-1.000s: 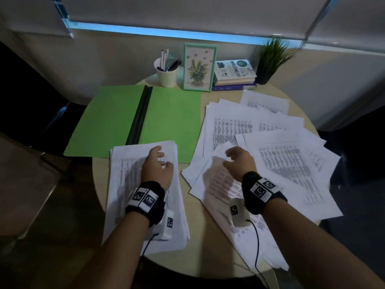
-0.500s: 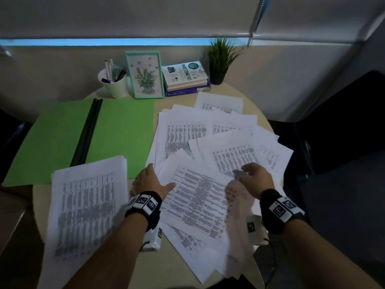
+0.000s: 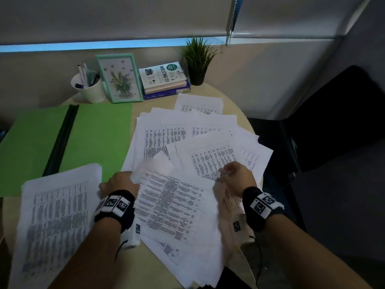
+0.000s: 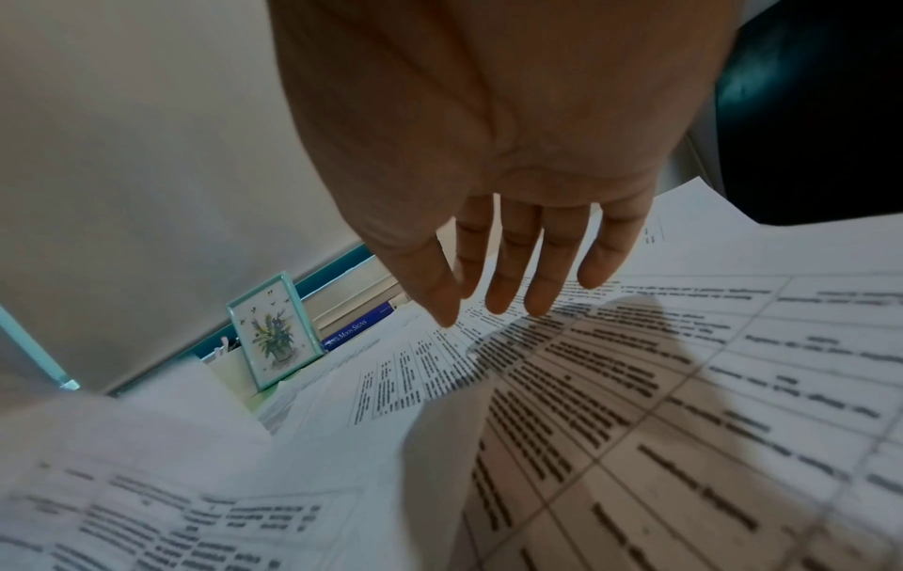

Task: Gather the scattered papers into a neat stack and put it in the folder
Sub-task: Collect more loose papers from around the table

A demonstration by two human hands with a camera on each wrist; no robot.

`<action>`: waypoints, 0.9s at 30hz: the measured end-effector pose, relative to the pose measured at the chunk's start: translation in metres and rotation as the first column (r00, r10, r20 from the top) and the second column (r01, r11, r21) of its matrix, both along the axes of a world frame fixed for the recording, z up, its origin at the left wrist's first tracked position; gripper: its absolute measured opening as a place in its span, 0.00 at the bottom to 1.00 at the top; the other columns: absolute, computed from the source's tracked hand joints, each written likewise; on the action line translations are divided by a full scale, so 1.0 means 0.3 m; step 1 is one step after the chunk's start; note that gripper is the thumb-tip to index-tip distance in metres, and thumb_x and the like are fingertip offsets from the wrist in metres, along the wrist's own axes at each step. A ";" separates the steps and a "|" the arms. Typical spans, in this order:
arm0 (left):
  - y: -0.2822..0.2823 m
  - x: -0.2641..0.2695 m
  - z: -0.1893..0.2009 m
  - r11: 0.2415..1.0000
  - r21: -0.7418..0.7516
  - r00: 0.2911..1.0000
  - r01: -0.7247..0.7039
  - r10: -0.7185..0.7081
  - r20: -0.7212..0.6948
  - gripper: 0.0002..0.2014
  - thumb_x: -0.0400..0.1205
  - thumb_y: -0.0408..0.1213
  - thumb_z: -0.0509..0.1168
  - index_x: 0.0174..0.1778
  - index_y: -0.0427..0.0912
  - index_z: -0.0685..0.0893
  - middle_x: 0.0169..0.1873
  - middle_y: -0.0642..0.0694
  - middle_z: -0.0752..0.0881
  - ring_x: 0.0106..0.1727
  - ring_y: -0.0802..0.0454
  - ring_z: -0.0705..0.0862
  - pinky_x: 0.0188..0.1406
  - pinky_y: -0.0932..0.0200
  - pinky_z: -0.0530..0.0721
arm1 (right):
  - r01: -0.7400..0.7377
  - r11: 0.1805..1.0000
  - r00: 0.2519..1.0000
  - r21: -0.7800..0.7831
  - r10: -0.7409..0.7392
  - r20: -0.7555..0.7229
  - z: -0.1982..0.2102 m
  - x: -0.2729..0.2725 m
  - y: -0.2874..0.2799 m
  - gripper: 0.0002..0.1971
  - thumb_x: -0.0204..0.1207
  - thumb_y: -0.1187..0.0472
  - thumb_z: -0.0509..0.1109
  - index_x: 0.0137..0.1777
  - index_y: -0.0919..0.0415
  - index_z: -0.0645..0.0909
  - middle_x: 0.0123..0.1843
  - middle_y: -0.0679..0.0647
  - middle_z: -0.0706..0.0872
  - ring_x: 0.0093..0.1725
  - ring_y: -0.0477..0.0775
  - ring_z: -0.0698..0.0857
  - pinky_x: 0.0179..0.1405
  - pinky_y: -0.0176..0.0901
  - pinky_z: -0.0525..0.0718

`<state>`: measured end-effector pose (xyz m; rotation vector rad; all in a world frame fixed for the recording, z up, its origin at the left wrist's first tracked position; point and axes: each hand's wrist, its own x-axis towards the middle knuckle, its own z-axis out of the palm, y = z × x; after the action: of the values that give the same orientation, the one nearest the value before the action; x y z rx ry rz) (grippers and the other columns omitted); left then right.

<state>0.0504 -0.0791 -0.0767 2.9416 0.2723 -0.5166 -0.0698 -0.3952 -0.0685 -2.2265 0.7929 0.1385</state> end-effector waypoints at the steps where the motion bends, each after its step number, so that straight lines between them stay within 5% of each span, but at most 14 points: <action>1: 0.003 -0.002 0.039 1.000 -0.004 1.000 0.014 -0.014 0.007 0.08 0.74 0.50 0.72 0.44 0.52 0.87 0.35 0.50 0.84 0.46 0.41 0.80 0.47 0.50 0.64 | 0.003 1.000 1.000 0.018 -0.003 0.030 0.009 0.003 0.000 0.15 0.75 0.56 0.74 0.61 0.53 0.83 0.58 0.48 0.87 0.58 0.51 0.85 0.52 0.36 0.75; 5: -0.034 -0.001 0.235 0.986 -0.033 0.982 0.166 -0.162 0.093 0.10 0.80 0.43 0.64 0.33 0.51 0.82 0.31 0.52 0.82 0.47 0.42 0.82 0.51 0.52 0.71 | -0.223 0.915 0.972 0.336 0.183 0.147 0.086 0.046 0.062 0.49 0.62 0.51 0.86 0.81 0.46 0.63 0.78 0.47 0.71 0.75 0.50 0.72 0.71 0.47 0.73; 7: -0.068 0.006 0.324 0.962 -0.093 0.951 0.257 -0.235 0.202 0.12 0.78 0.42 0.65 0.29 0.53 0.83 0.28 0.56 0.83 0.48 0.40 0.82 0.43 0.54 0.73 | -0.369 0.854 0.929 0.367 0.320 0.188 0.138 0.084 0.126 0.60 0.58 0.49 0.87 0.84 0.43 0.52 0.83 0.45 0.63 0.78 0.48 0.66 0.75 0.51 0.68; 9: -0.107 0.005 0.401 0.906 -0.245 0.902 0.346 -0.250 0.351 0.11 0.76 0.37 0.71 0.30 0.57 0.86 0.34 0.61 0.82 0.51 0.45 0.78 0.51 0.53 0.67 | -0.416 0.833 0.904 0.365 0.337 0.262 0.171 0.129 0.189 0.50 0.61 0.50 0.86 0.81 0.43 0.62 0.76 0.42 0.72 0.71 0.44 0.72 0.71 0.48 0.72; 12: -0.124 0.007 0.470 0.863 -0.277 0.754 0.423 -0.165 0.636 0.15 0.69 0.37 0.78 0.46 0.61 0.86 0.58 0.53 0.82 0.65 0.47 0.76 0.66 0.49 0.60 | -0.346 0.819 0.918 0.458 0.195 0.344 0.191 0.182 0.247 0.13 0.70 0.57 0.81 0.54 0.51 0.88 0.46 0.45 0.89 0.46 0.47 0.87 0.53 0.48 0.86; 14: -0.079 0.023 0.459 0.873 -0.389 0.691 0.293 0.088 0.718 0.31 0.66 0.46 0.80 0.66 0.55 0.79 0.72 0.46 0.74 0.74 0.44 0.70 0.74 0.39 0.64 | -0.260 0.801 0.940 0.539 0.081 0.332 0.205 0.196 0.253 0.08 0.71 0.58 0.80 0.39 0.62 0.85 0.34 0.53 0.84 0.34 0.52 0.83 0.38 0.48 0.86; 15: -0.051 0.018 0.459 0.828 -0.523 0.708 0.200 0.247 0.661 0.41 0.65 0.51 0.81 0.74 0.52 0.71 0.76 0.45 0.69 0.77 0.44 0.68 0.75 0.38 0.66 | -0.242 0.781 0.941 0.576 0.044 0.335 0.214 0.200 0.246 0.10 0.72 0.59 0.80 0.38 0.64 0.83 0.33 0.56 0.82 0.32 0.52 0.81 0.34 0.44 0.84; 17: 0.000 -0.001 0.424 0.620 -0.783 0.835 -0.053 0.457 0.305 0.55 0.63 0.55 0.81 0.81 0.51 0.57 0.80 0.45 0.64 0.78 0.46 0.66 0.77 0.42 0.66 | -0.245 0.749 0.932 0.615 0.007 0.363 0.240 0.202 0.226 0.11 0.72 0.61 0.79 0.41 0.65 0.81 0.33 0.56 0.80 0.31 0.50 0.80 0.29 0.39 0.81; 19: 0.031 -0.043 0.356 0.410 -0.882 0.932 -0.231 0.352 -0.080 0.55 0.60 0.59 0.82 0.80 0.51 0.62 0.77 0.46 0.72 0.76 0.44 0.72 0.75 0.40 0.69 | -0.274 0.707 0.936 0.653 0.039 0.350 0.258 0.206 0.210 0.11 0.73 0.63 0.79 0.44 0.65 0.78 0.30 0.53 0.80 0.27 0.49 0.80 0.25 0.38 0.80; 20: 0.039 -0.062 0.319 0.375 -0.890 0.949 -0.260 0.267 -0.164 0.52 0.57 0.60 0.83 0.76 0.50 0.71 0.71 0.48 0.80 0.72 0.45 0.77 0.73 0.39 0.72 | -0.289 0.687 0.941 0.667 0.077 0.329 0.264 0.209 0.214 0.11 0.73 0.65 0.78 0.48 0.66 0.78 0.30 0.53 0.81 0.26 0.49 0.80 0.24 0.38 0.81; 22: 0.033 -0.100 0.253 0.417 -0.879 0.967 -0.231 0.201 -0.159 0.47 0.55 0.61 0.83 0.70 0.51 0.79 0.65 0.51 0.85 0.68 0.47 0.81 0.71 0.40 0.75 | -0.301 0.722 0.947 0.623 0.150 0.284 0.257 0.222 0.231 0.21 0.72 0.65 0.79 0.62 0.63 0.76 0.39 0.54 0.84 0.33 0.52 0.84 0.26 0.40 0.84; 24: 0.021 -0.119 0.198 0.458 -0.861 0.967 -0.223 0.216 -0.135 0.51 0.54 0.62 0.83 0.74 0.50 0.75 0.68 0.51 0.82 0.70 0.48 0.79 0.73 0.42 0.73 | -0.312 0.802 0.944 0.509 0.204 0.257 0.227 0.232 0.243 0.31 0.70 0.59 0.81 0.70 0.58 0.71 0.55 0.54 0.85 0.51 0.55 0.85 0.46 0.44 0.87; 27: 0.030 -0.126 0.125 0.433 -0.849 0.939 -0.303 0.287 -0.188 0.48 0.55 0.55 0.85 0.72 0.46 0.76 0.65 0.49 0.84 0.66 0.45 0.80 0.70 0.41 0.75 | -0.155 0.854 0.980 0.496 0.068 0.189 0.162 0.223 0.198 0.34 0.72 0.54 0.79 0.76 0.56 0.70 0.65 0.53 0.82 0.59 0.54 0.84 0.57 0.49 0.84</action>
<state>0.0127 -0.0702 -0.0394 1.8103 0.3768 -0.4346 -0.0028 -0.3358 -0.0200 -1.7480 0.4645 0.1934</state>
